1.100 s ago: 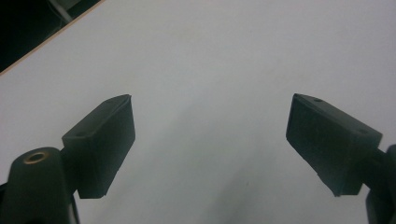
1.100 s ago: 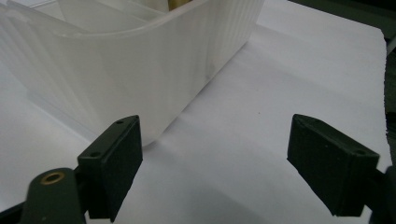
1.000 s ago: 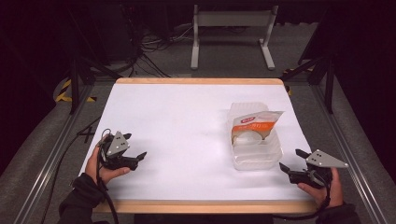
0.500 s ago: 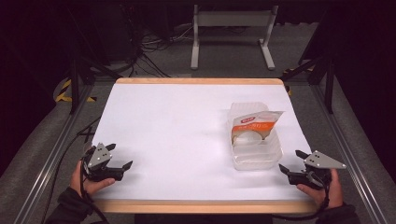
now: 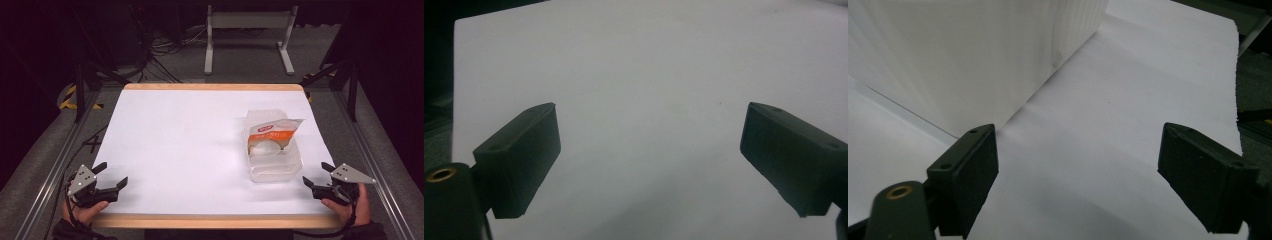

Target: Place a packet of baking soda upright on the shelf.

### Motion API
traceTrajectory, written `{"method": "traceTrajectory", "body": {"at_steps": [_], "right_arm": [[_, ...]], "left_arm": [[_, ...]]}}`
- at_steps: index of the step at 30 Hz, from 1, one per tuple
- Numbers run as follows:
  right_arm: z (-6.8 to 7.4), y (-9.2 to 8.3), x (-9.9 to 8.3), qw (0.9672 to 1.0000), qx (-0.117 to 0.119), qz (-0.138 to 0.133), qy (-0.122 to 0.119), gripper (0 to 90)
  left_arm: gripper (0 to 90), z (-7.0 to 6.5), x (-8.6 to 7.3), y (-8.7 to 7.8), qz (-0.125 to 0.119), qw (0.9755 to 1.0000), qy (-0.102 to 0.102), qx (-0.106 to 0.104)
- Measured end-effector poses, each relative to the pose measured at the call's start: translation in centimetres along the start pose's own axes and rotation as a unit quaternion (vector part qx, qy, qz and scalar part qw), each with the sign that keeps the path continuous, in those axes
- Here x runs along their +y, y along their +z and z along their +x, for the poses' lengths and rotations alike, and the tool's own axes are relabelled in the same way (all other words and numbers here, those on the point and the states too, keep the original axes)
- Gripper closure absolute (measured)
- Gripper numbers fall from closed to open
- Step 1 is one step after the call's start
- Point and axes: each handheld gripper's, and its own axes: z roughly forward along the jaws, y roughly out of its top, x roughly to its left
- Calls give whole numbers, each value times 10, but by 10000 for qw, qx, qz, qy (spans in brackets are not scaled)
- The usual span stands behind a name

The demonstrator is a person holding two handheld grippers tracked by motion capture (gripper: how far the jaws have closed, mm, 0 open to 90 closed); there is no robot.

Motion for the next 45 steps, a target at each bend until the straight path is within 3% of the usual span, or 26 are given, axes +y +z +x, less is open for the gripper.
{"method": "traceTrajectory", "body": {"at_steps": [5,21,45], "right_arm": [[1,0,1,10000,-35,-15,-47,169],[5,2,1,10000,-32,13,-77,168],[3,1,0,10000,-45,-10,-47,168]], "left_arm": [[96,-2,5,-3,-137,9999,30,6],[73,-6,9,7,66,9999,-115,-1],[75,-11,12,11,214,9998,-15,61]]}}
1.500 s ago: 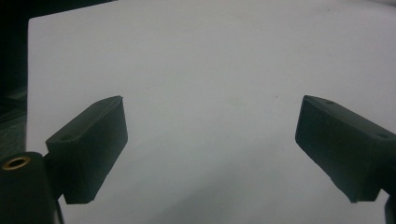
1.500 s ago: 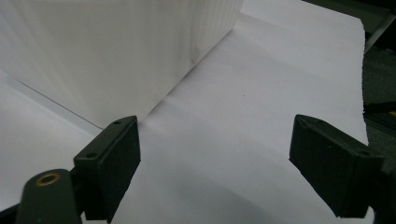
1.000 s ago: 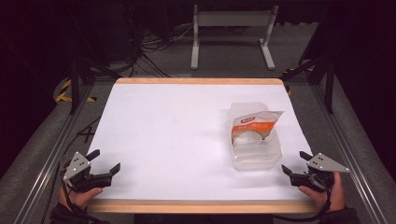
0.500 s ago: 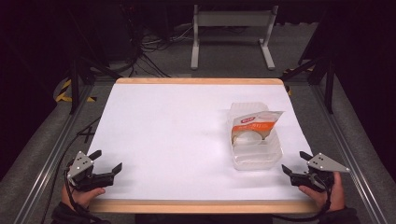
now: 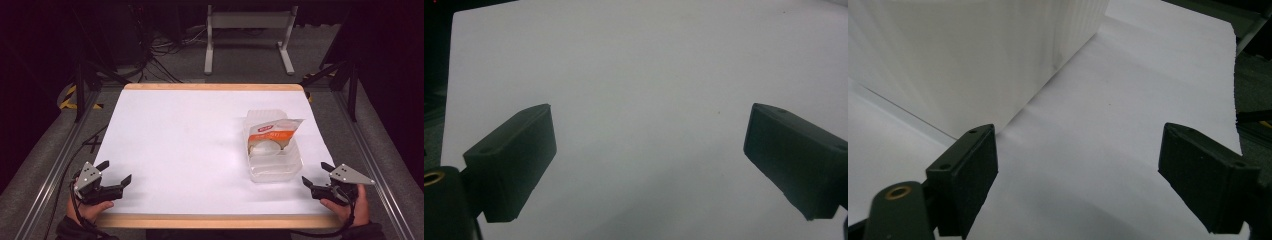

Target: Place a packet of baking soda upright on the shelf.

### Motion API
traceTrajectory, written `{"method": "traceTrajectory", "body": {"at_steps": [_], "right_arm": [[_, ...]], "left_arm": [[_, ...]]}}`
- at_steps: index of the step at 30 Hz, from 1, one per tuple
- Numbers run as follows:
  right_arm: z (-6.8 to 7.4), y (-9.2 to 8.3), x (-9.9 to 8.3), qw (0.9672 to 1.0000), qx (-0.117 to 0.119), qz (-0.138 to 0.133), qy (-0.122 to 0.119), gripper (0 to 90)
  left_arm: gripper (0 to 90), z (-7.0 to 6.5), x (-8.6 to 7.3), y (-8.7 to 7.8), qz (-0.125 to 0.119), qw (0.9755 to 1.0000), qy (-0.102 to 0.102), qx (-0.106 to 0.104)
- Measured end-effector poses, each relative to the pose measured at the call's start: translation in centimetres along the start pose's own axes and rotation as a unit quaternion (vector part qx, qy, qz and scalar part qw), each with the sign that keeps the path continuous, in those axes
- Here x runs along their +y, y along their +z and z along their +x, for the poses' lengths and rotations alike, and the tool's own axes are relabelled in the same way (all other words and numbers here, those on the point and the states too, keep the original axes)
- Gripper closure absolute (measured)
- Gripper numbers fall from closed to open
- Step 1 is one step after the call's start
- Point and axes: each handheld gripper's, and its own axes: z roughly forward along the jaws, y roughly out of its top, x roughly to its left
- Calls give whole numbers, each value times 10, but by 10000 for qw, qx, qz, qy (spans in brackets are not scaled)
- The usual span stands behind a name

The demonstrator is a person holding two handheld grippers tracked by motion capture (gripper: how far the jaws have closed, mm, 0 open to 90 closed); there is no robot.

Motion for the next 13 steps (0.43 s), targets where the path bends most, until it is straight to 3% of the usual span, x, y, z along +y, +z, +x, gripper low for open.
{"method": "traceTrajectory", "body": {"at_steps": [13], "right_arm": [[0,0,0,10000,-5,12,18,169]], "left_arm": [[75,-3,7,7,123,9998,157,-40]]}}
